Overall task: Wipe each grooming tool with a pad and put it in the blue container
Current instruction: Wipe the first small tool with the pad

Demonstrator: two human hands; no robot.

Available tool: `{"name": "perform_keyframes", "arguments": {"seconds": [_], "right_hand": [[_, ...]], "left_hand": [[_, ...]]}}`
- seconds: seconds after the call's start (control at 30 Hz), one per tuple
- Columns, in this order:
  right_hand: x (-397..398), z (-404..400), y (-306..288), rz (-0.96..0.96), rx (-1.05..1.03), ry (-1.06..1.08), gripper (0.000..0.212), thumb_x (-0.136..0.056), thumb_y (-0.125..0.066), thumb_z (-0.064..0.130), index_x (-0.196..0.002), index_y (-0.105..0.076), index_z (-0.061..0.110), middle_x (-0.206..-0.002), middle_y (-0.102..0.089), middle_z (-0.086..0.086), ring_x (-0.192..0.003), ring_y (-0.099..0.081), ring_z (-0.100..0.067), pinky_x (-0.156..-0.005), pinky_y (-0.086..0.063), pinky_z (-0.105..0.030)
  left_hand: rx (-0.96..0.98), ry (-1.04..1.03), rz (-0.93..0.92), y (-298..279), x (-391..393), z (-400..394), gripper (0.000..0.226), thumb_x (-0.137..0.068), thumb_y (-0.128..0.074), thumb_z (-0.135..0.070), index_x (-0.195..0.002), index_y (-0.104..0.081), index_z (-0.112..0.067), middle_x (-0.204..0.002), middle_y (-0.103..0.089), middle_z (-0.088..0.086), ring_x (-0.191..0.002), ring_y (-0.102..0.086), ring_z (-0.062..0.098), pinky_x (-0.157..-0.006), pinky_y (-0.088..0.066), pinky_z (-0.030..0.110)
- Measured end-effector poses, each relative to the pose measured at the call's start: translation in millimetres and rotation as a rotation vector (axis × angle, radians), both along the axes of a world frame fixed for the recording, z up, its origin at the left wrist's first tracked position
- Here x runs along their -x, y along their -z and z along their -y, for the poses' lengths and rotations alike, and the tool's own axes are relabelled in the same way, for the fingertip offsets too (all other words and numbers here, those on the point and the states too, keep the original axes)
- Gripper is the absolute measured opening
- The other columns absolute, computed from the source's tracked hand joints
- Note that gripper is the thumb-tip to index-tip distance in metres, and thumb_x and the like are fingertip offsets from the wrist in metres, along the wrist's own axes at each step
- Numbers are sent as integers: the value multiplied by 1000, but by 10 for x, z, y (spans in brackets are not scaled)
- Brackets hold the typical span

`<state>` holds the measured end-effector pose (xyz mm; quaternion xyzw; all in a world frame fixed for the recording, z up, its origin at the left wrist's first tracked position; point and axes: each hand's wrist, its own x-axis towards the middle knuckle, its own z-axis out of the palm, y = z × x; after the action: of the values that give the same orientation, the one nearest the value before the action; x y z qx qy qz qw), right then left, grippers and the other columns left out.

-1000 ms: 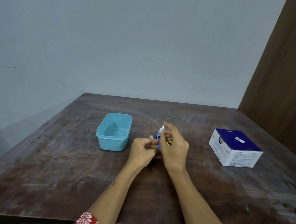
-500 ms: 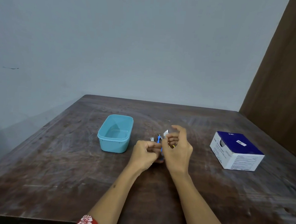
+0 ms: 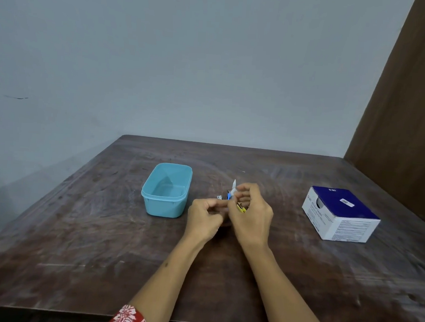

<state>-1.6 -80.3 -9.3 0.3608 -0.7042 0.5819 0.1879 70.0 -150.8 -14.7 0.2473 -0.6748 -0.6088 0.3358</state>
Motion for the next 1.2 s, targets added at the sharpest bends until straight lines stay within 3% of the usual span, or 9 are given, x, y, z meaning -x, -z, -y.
{"name": "perform_keyframes", "arguments": {"seconds": [0.1,0.2,0.33,0.5,0.63,0.77,0.87,1.07,1.2], "right_hand": [[12,-15,-35,43,89,15,20,-82,-64,3,-95,-57,17,-80,-62,10,-72,-61,-4,-69,-50,-18],[10,-34,-41,37,95,-9,24,-78,-65,0,-93,-55,15,-75,-58,14,-69,-59,-2,-66,-49,-14],[-25,-2,-10,-4,11,-57,24,-75,-67,0,-90,-56,15,-76,-60,7,-67,-58,-5,-62,-50,-16],[27,-35,-53,72,140,-27,26,-84,-57,-5,-106,-56,9,-90,-63,-1,-79,-59,-3,-66,-44,-6],[5,-40,-64,161,191,-48,27,-84,-61,0,-107,-53,12,-91,-65,0,-77,-62,-4,-66,-47,-9],[-8,-29,-50,177,184,-91,30,-80,-62,-4,-101,-53,15,-80,-65,4,-72,-63,-4,-69,-51,-16],[-19,-26,-43,160,147,-116,36,-78,-61,-6,-105,-54,16,-80,-65,5,-73,-64,-5,-69,-50,-13],[-45,-25,-45,141,159,-137,40,-78,-62,-5,-111,-54,17,-81,-67,6,-75,-65,-5,-71,-52,-16],[-79,-24,-43,66,146,-110,41,-78,-63,-7,-111,-54,16,-81,-64,11,-76,-64,-4,-72,-51,-15]], "left_hand": [[11,37,23,10,18,-4,25,-75,-65,10,-94,-72,-5,-84,-72,16,-82,-70,29,-78,-58,44],[120,8,35,23,19,-7,29,-76,-61,7,-94,-73,-12,-83,-74,10,-78,-70,28,-73,-58,47],[204,-86,45,11,2,12,30,-78,-62,6,-100,-72,-12,-87,-74,3,-81,-70,15,-75,-58,35],[316,8,114,-10,4,-53,28,-79,-69,-3,-105,-70,-11,-89,-73,4,-78,-67,8,-75,-54,21],[251,-9,70,1,9,-31,32,-80,-67,-2,-109,-69,-15,-86,-74,5,-82,-71,20,-76,-59,39],[255,-59,-13,-49,-15,-41,39,-80,-61,9,-110,-68,-14,-85,-72,2,-79,-69,13,-66,-56,19],[261,-78,-14,-53,-15,-33,35,-79,-61,9,-106,-70,-11,-93,-73,4,-82,-70,14,-70,-59,27],[507,-105,42,-53,-39,-62,42,-76,-64,4,-114,-66,-14,-93,-67,-2,-84,-66,11,-74,-52,15],[500,-126,42,-68,-60,-49,38,-77,-61,4,-109,-69,-15,-96,-74,0,-86,-68,5,-81,-54,22]]}}
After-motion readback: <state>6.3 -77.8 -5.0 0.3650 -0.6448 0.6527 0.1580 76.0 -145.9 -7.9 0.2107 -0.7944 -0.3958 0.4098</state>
